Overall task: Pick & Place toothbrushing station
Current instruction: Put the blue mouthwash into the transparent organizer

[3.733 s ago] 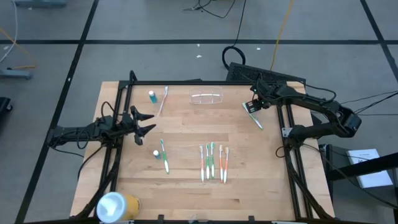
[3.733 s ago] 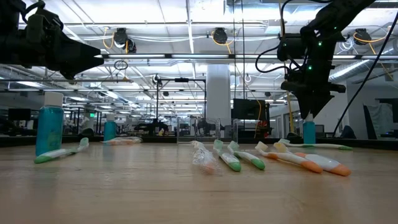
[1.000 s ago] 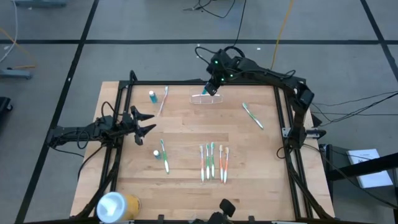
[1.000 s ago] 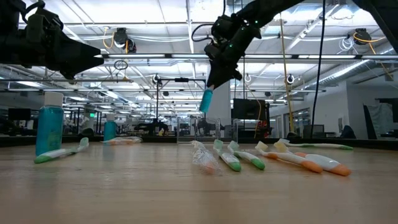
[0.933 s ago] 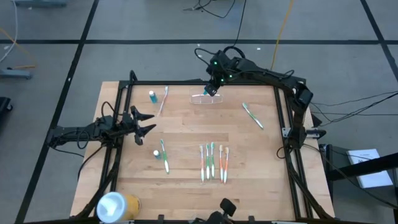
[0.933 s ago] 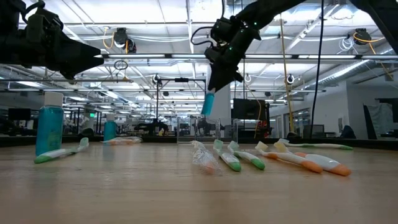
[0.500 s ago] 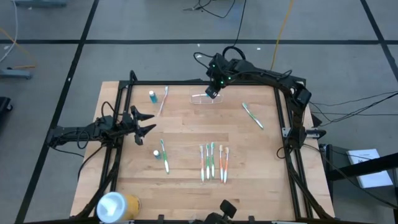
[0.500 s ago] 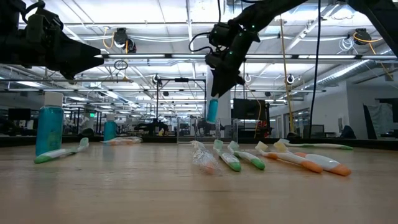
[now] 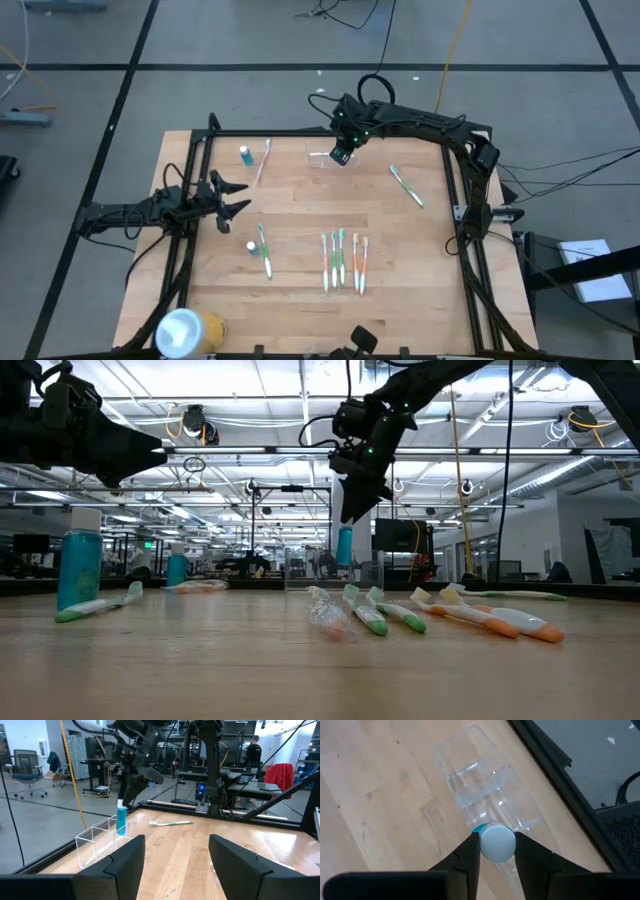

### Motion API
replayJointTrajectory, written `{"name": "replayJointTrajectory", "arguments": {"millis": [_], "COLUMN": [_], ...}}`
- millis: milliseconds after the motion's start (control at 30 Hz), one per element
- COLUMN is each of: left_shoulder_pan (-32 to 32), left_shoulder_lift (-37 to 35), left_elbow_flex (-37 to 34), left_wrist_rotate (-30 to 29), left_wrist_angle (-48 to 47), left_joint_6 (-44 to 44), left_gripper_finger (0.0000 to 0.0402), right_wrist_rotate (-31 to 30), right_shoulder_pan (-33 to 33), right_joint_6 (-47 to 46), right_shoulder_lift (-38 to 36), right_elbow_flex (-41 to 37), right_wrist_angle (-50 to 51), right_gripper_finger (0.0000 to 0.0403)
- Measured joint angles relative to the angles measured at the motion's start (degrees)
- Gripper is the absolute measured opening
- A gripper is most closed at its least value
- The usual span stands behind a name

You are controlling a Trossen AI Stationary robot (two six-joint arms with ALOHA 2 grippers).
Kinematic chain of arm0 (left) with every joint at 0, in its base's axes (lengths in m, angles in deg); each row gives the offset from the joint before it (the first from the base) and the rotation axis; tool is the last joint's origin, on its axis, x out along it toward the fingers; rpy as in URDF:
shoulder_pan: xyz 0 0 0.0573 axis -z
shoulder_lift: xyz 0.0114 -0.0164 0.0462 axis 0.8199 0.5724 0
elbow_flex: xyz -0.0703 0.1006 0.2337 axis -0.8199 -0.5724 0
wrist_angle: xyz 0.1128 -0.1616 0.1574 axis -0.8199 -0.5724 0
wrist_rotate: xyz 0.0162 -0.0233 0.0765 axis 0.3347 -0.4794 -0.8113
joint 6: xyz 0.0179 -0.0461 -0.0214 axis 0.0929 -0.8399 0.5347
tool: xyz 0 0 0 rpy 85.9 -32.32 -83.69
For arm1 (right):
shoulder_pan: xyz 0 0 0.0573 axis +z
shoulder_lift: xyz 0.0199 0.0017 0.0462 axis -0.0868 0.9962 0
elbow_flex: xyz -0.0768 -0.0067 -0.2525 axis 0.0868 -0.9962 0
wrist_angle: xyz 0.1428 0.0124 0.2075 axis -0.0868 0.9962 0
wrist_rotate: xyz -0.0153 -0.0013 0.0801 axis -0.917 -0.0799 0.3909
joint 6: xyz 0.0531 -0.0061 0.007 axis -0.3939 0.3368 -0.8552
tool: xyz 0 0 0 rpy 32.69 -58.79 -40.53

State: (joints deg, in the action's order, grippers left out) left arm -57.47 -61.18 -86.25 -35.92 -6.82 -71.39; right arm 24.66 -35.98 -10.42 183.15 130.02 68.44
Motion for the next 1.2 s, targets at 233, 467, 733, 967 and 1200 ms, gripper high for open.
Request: {"name": "replayJointTrajectory", "arguments": {"millis": [233,467,733,967,1200], "left_shoulder_pan": [0.0,-0.01,0.01,0.0,-0.01], "left_shoulder_lift": [-0.01,0.01,0.01,0.0,0.01], "left_elbow_flex": [0.0,0.0,0.0,0.0,0.0], "left_wrist_rotate": [0.0,0.0,0.0,0.0,0.0], "left_wrist_angle": [0.0,0.0,0.0,0.0,0.0], "left_joint_6": [0.0,0.0,0.0,-0.01,0.0], "left_gripper_finger": [0.0228,0.0228,0.0228,0.0228,0.0228], "right_wrist_rotate": [0.04,0.07,0.04,0.06,0.04], "right_shoulder_pan": [0.0,0.0,0.0,0.34,0.37], "right_joint_6": [0.22,1.45,1.99,4.29,4.28], "right_shoulder_lift": [0.0,0.0,0.0,-0.02,-0.02], "right_elbow_flex": [-2.94,-5.69,-8.21,-9.43,-9.43], "right_wrist_angle": [-2.69,-5.69,-9.02,-11.64,-12.05], "right_gripper_finger": [0.0095,0.0095,0.0095,0.0114,0.0143]}}
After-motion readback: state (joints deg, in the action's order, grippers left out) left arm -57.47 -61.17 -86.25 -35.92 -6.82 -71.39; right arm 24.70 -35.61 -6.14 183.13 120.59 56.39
